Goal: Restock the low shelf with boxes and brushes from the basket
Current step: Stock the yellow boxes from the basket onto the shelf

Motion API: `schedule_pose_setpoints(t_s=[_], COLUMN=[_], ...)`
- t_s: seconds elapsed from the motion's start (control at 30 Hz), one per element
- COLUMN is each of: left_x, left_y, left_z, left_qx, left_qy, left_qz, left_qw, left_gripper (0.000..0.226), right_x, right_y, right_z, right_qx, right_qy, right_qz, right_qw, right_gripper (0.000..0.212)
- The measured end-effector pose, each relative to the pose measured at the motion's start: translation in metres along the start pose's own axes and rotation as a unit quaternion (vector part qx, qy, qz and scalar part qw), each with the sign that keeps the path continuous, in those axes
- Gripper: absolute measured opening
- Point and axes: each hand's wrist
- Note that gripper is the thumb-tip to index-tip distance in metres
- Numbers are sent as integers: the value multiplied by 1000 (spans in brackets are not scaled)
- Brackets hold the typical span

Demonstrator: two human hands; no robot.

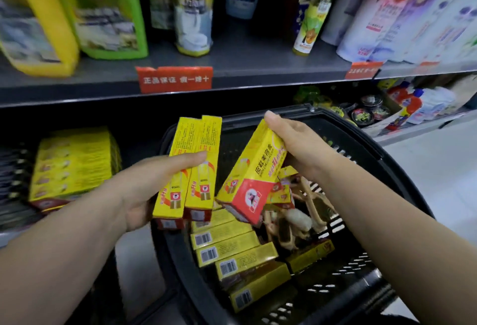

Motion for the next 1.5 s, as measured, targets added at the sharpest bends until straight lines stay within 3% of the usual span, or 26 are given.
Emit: schedule_pose_setpoints(t_s=[0.1, 0.27, 0.4, 0.47, 0.53, 0.63, 0.7, 0.8, 1.13, 1.5], left_x=[-7, -19, -39, -44, -46, -45, -45, -46, -43, -38], left_y=[-52, -137, -193, -214, -229, -245, -252, -260, -273, -264], left_z=[-9, -25, -38, -48, -58, -70, -77, -84, -92, -83], left_qx=[78, 145, 176, 186, 199, 226, 238, 250, 284, 264], left_qy=[37, 23, 3, -13, -25, -45, -60, -64, -80, -93], left_qz=[-6, -4, 13, 17, 19, 18, 4, -18, -24, -23], left_qw=[996, 989, 984, 982, 979, 973, 969, 966, 955, 960], left_gripper=[49, 70, 69, 67, 64, 60, 59, 57, 50, 50], right_x=[-11, -24, -29, -30, -30, -28, -23, -7, 45, 50], right_y=[22, 66, 116, 144, 169, 205, 230, 264, 302, 306], right_z=[-2, 10, 30, 40, 49, 65, 78, 105, 164, 161], right_qx=[-37, -94, -89, -110, -145, -176, -175, -166, -246, -277], right_qy=[1, -21, -9, -15, -8, -35, -85, -134, -61, -71], right_qz=[-61, -160, -149, -152, -182, -292, -407, -531, -607, -586], right_qw=[997, 982, 985, 982, 972, 939, 892, 820, 753, 759], right_gripper=[44, 41, 38, 26, 29, 35, 31, 46, 54, 54])
Point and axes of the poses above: each hand's wrist, its own z-axis towards the middle knuckle, its own y-axis out of the palm, x = y × z, and after that the axes turned 1 degree about -z, right-handed
